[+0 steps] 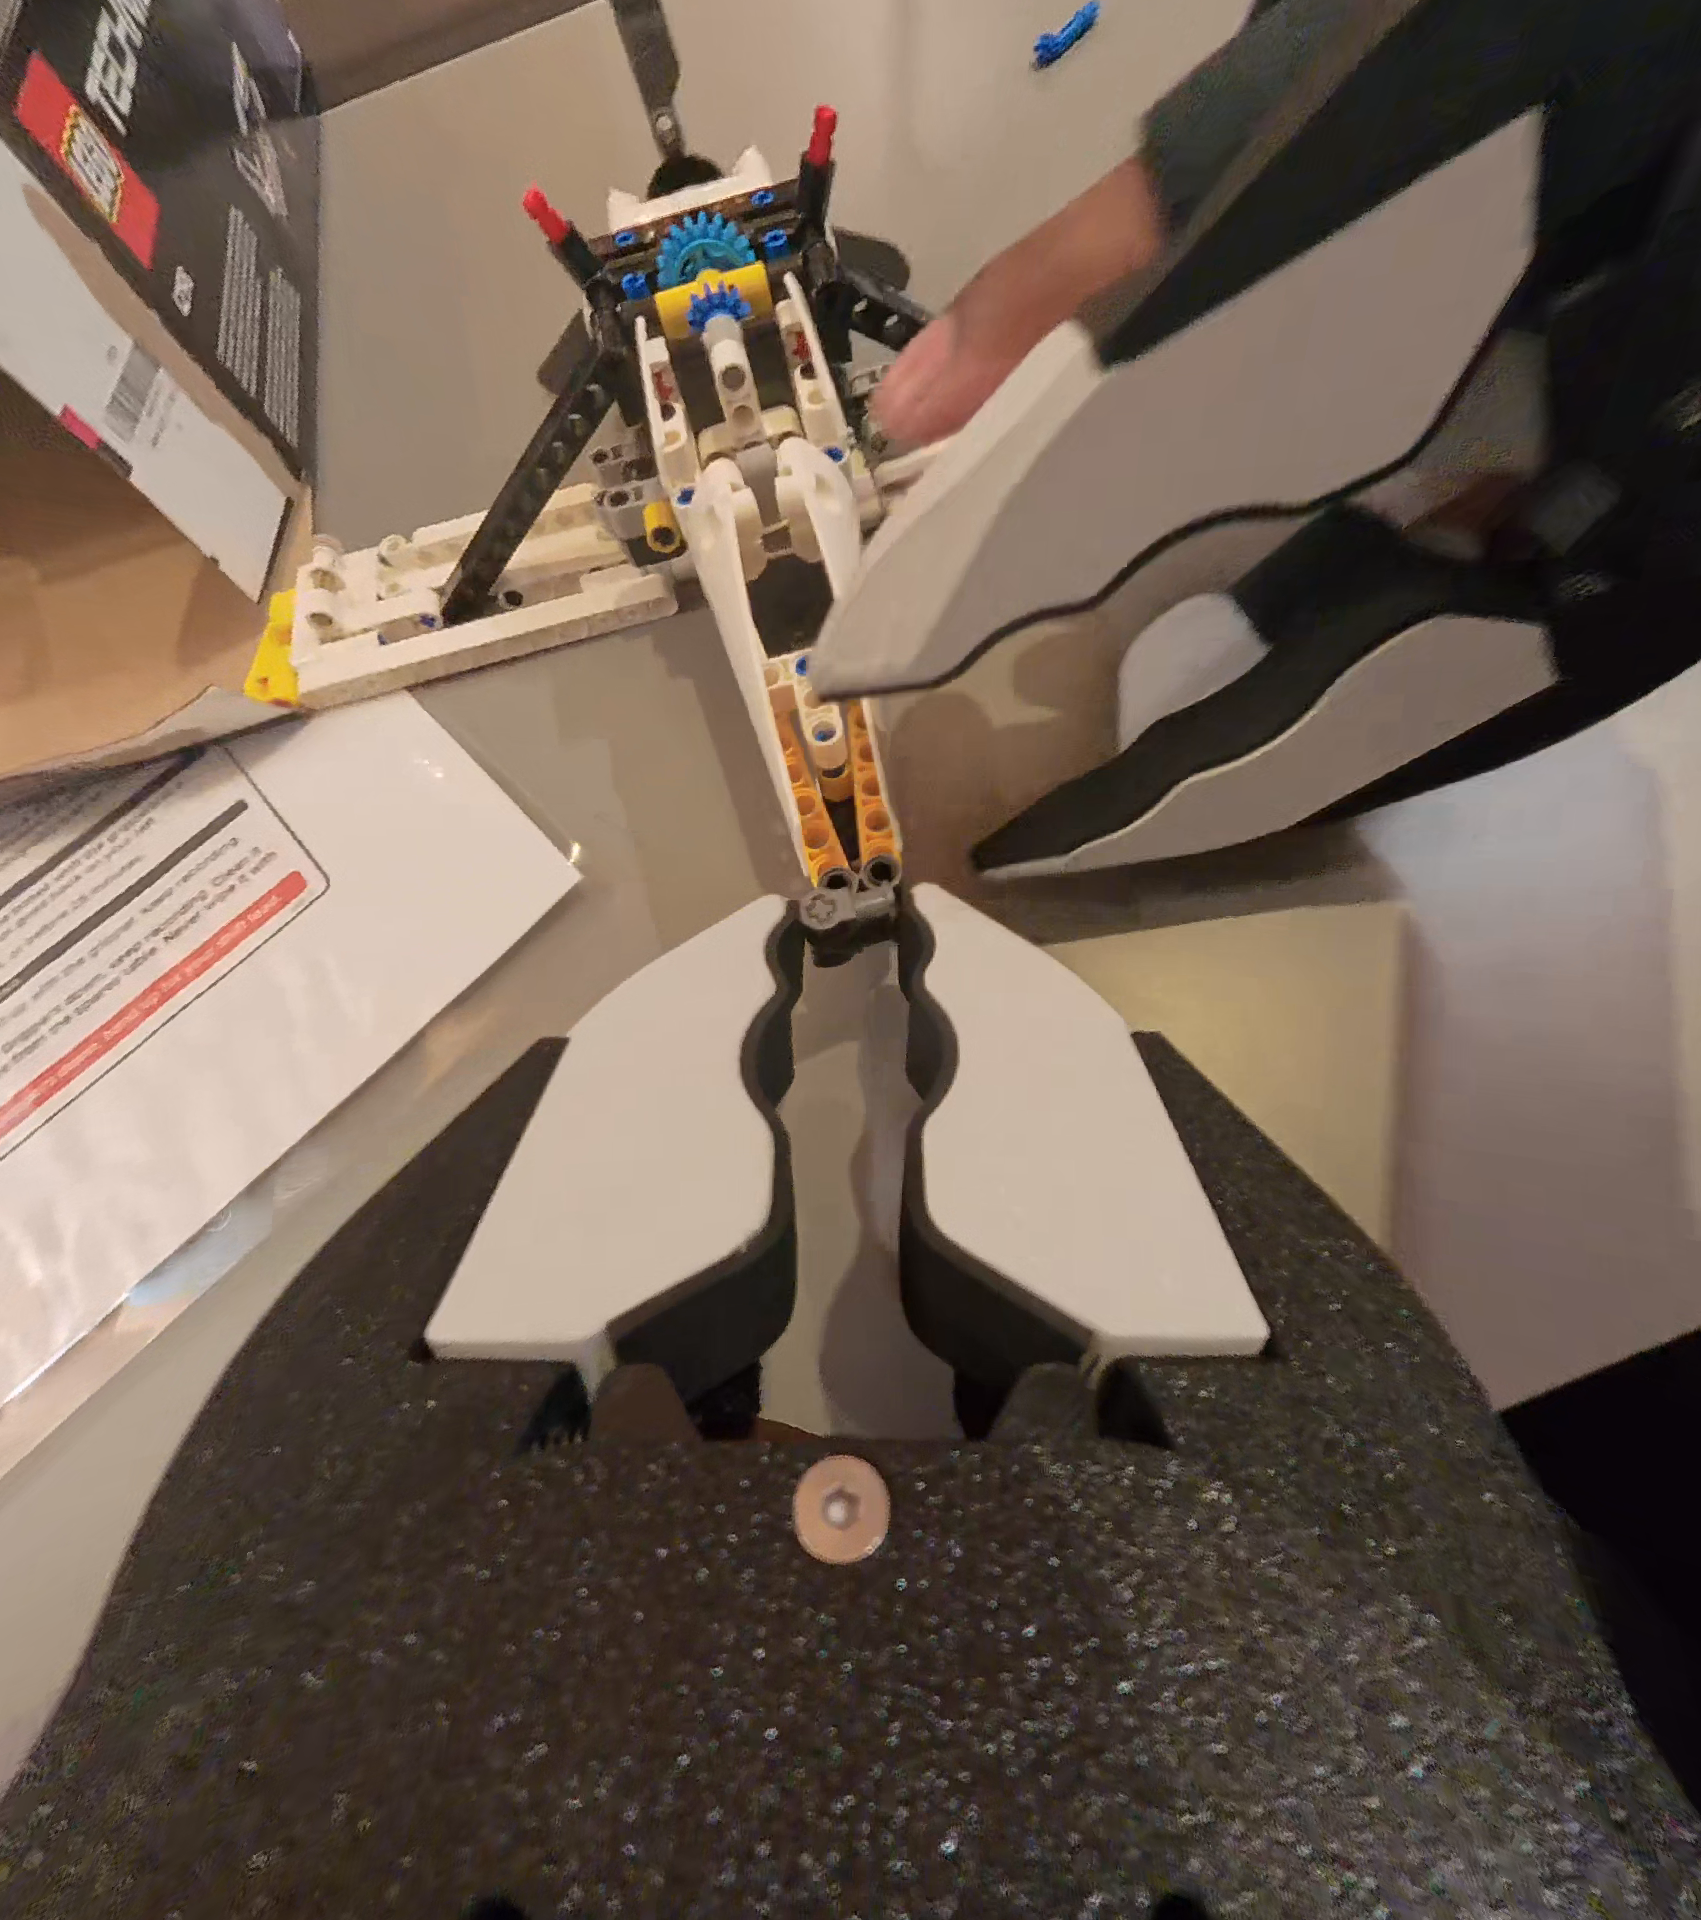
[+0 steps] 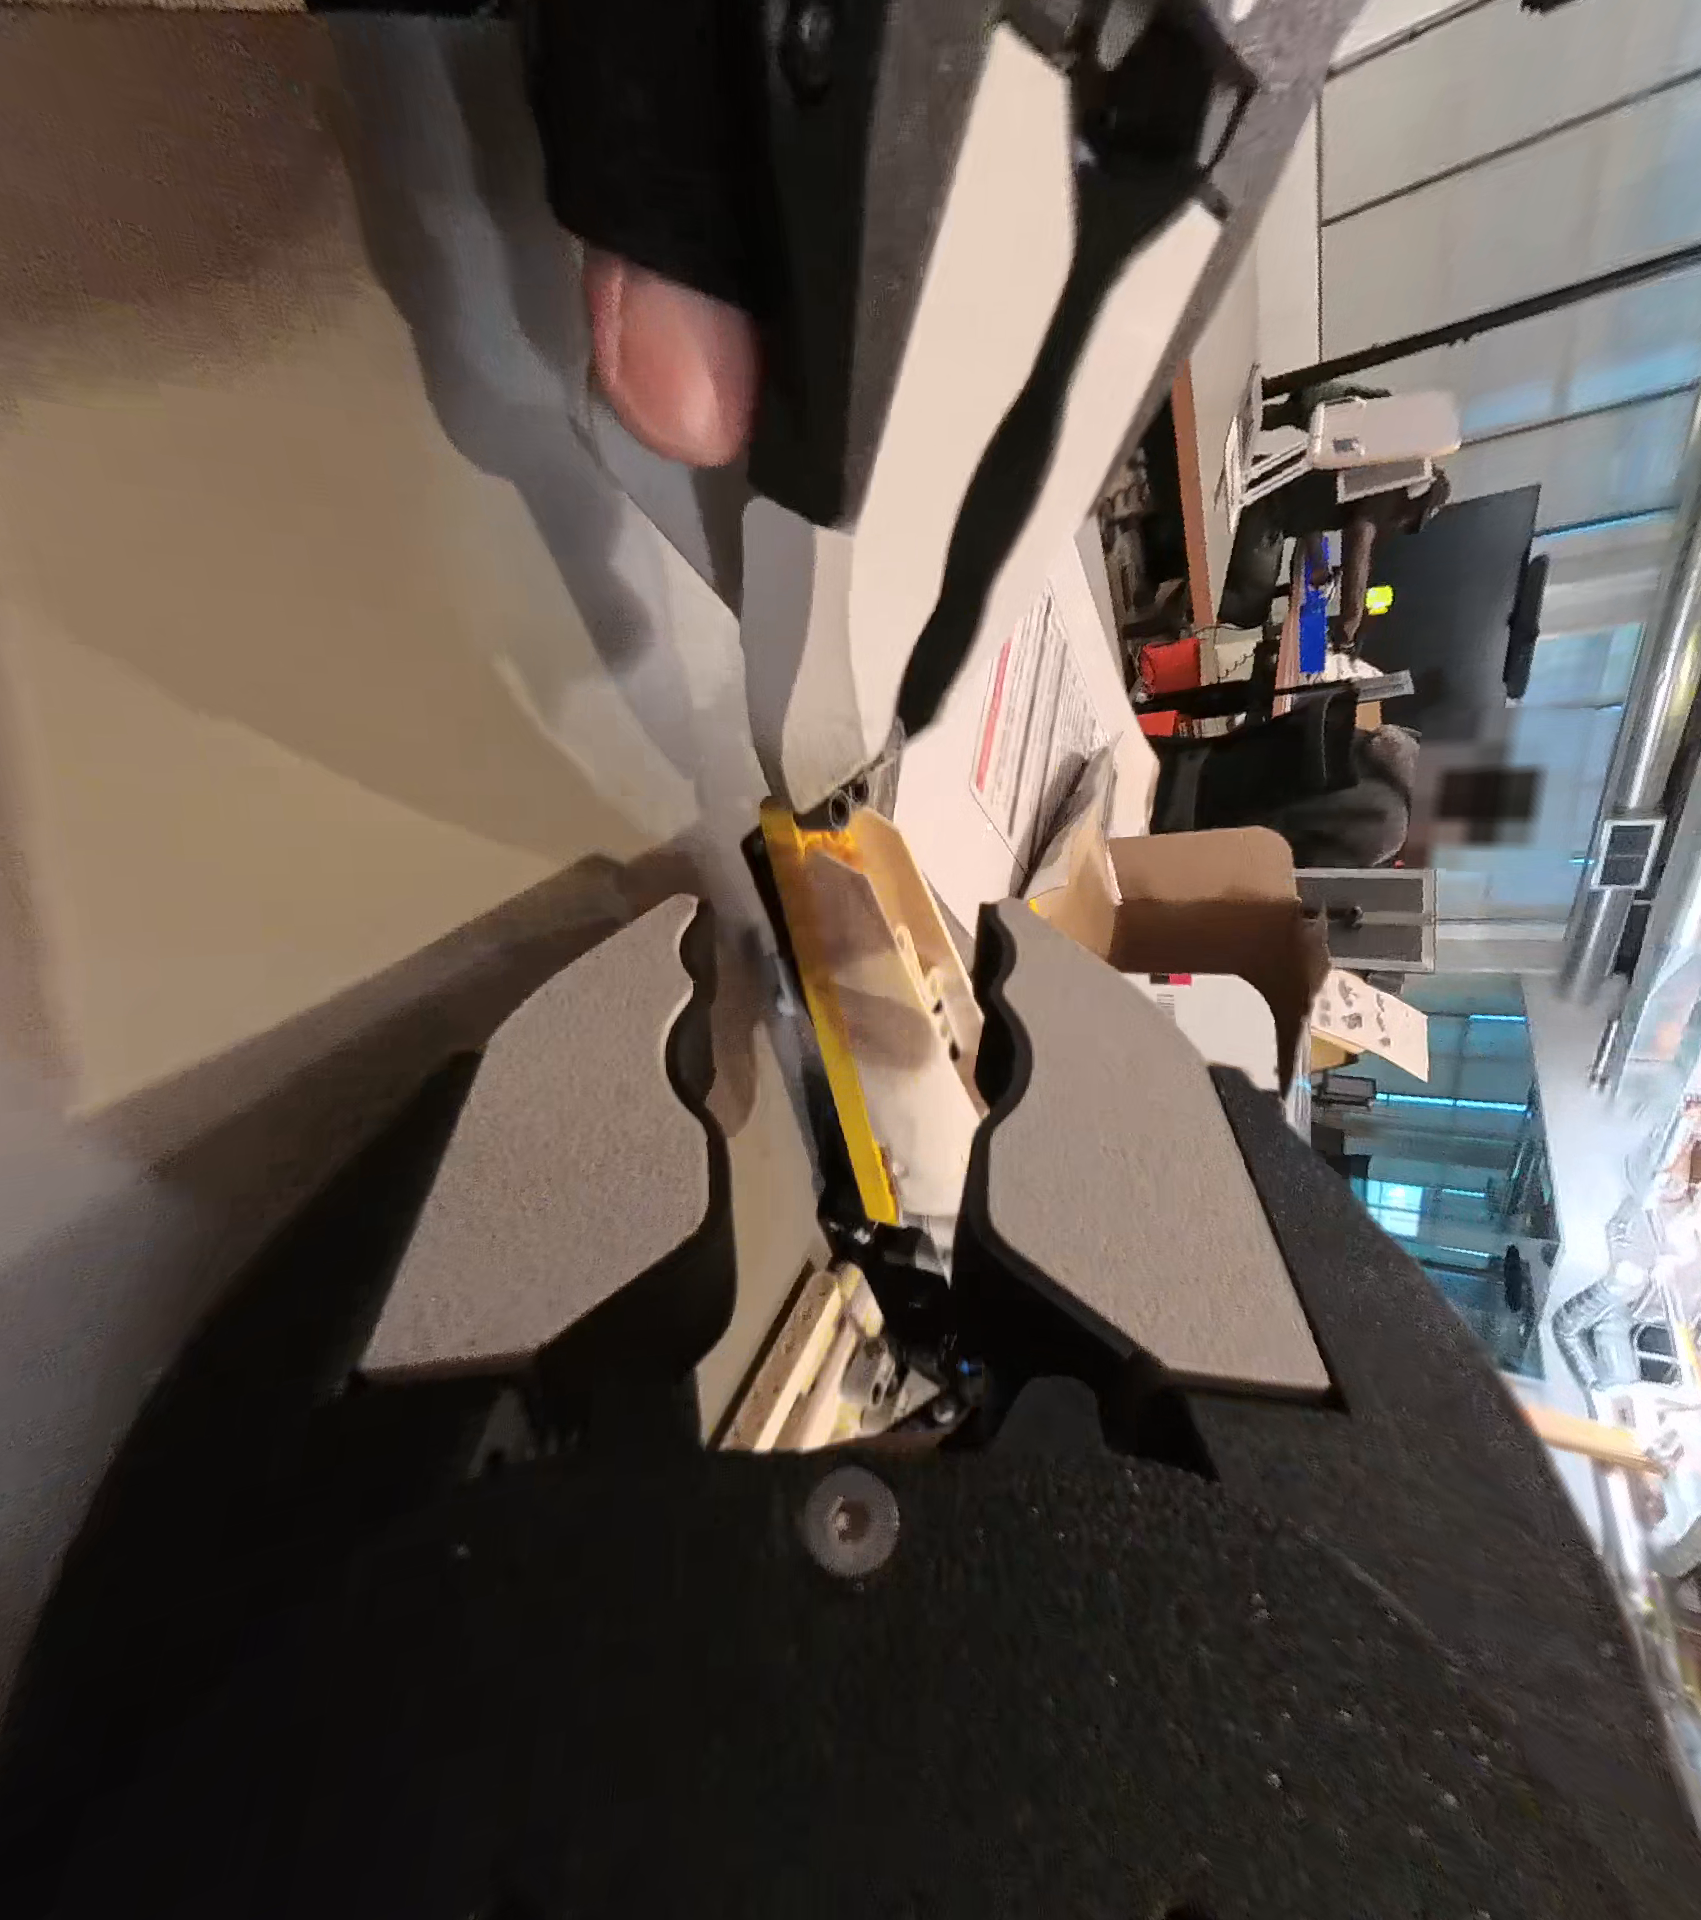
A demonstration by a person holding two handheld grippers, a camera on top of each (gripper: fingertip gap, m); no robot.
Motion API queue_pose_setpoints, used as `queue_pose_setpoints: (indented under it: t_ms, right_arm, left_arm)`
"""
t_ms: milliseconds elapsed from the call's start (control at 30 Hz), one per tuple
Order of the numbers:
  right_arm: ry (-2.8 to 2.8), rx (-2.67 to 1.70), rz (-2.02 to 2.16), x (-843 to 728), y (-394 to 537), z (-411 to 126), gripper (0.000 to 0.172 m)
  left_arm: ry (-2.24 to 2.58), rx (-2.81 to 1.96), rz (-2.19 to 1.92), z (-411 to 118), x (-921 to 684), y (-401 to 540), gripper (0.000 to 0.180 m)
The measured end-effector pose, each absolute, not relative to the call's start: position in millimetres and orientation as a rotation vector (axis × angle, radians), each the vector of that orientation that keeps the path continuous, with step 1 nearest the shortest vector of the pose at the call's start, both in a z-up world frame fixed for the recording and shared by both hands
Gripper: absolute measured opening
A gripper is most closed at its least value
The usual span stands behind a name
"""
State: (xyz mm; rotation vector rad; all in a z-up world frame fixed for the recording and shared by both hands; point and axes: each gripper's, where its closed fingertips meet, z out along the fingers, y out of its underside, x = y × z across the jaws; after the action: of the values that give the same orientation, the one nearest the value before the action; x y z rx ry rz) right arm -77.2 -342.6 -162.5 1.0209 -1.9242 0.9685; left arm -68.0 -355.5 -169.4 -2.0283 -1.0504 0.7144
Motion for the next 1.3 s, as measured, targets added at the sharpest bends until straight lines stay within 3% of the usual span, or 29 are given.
queue_pose_setpoints:
  t_ms: [267,567,1300]
  right_arm:
    - [-1.947,1.064,0.926,-85,-357,-176,0.039]
    - [-1.945,1.059,0.944,-85,-360,-177,0.037]
    - [-1.862,1.121,0.951,-77,-362,-178,0.035]
  left_arm:
    - [-1.029,-2.023,0.714,-169,-66,-351,0.017]
    - [-1.136,-2.008,0.787,-177,-69,-354,0.026]
    - [-1.114,-1.981,0.717,-175,-69,-350,0.02]
